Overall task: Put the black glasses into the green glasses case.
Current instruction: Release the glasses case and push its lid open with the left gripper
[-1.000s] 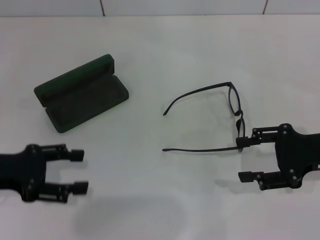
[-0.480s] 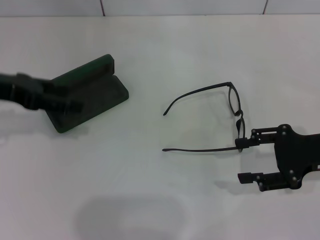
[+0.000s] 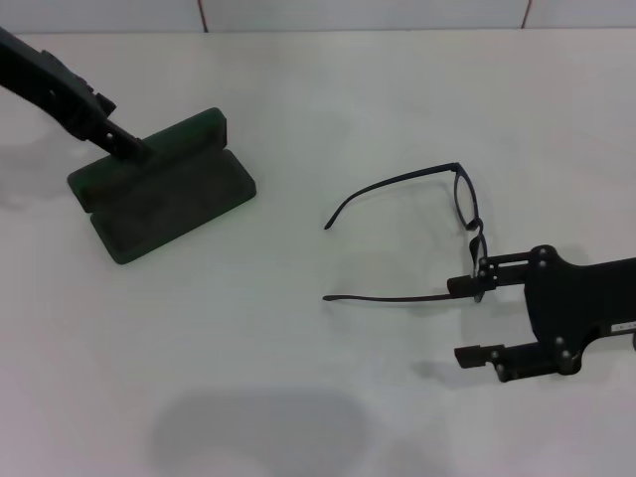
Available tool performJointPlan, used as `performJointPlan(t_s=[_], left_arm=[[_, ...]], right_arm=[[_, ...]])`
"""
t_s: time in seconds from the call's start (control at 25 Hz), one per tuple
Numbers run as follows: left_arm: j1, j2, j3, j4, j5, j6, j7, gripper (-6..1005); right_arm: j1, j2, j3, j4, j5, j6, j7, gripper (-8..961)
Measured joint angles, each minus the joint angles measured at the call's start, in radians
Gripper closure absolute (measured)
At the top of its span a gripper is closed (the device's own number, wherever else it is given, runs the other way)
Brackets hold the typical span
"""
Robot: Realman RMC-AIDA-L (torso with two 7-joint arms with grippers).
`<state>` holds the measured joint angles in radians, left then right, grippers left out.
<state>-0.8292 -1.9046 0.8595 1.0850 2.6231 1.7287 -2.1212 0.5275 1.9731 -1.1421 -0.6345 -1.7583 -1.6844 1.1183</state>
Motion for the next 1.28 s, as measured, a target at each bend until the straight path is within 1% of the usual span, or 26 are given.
performJointPlan(t_s=[0.08,0.2,0.28,0.44,0.56,0.8,0.96,1.16,1.28], left_arm=[[-0.025,-0.014,0.022,-0.029,0.055,-0.036,0.001,141],[-0.064,-0.036,0.070,-0.092,0.108,-0.115,0.001,142],[-0.072,-0.045,0.102,-0.129,0.123,-0.168,0.000,142],[-0.074,-0.053,0.133,-0.167,0.129,-0.235,-0.002,143],[-0.074,-0.055,0.147,-0.183,0.137,-0.264,-0.005,144],[-0.072,-0.062,0.149,-0.177,0.145,-0.285,0.003,145],[-0.066,-0.067,0.173,-0.173,0.148,-0.289,0.022,146],[-0.062,-0.076,0.176,-0.173,0.162,-0.293,0.033,292],[-0.062,-0.077,0.176,-0.172,0.169,-0.294,0.034,398]], right_arm=[[0.002,0.006,-0.003,-0.006,-0.005,0.004,0.001,278],[-0.002,0.007,-0.002,-0.011,-0.005,0.004,0.001,279],[-0.003,0.007,-0.003,-0.008,-0.006,0.005,0.001,279],[-0.003,0.008,-0.004,-0.009,-0.007,0.006,0.001,279],[-0.004,0.008,-0.005,-0.011,-0.007,0.006,0.003,278],[-0.006,0.008,-0.005,-0.007,-0.007,0.006,0.004,279],[-0.007,0.006,-0.005,-0.003,-0.007,0.007,0.004,279],[-0.006,0.007,-0.005,-0.002,-0.007,0.009,0.005,279],[-0.006,0.007,-0.005,-0.002,-0.007,0.010,0.005,279]])
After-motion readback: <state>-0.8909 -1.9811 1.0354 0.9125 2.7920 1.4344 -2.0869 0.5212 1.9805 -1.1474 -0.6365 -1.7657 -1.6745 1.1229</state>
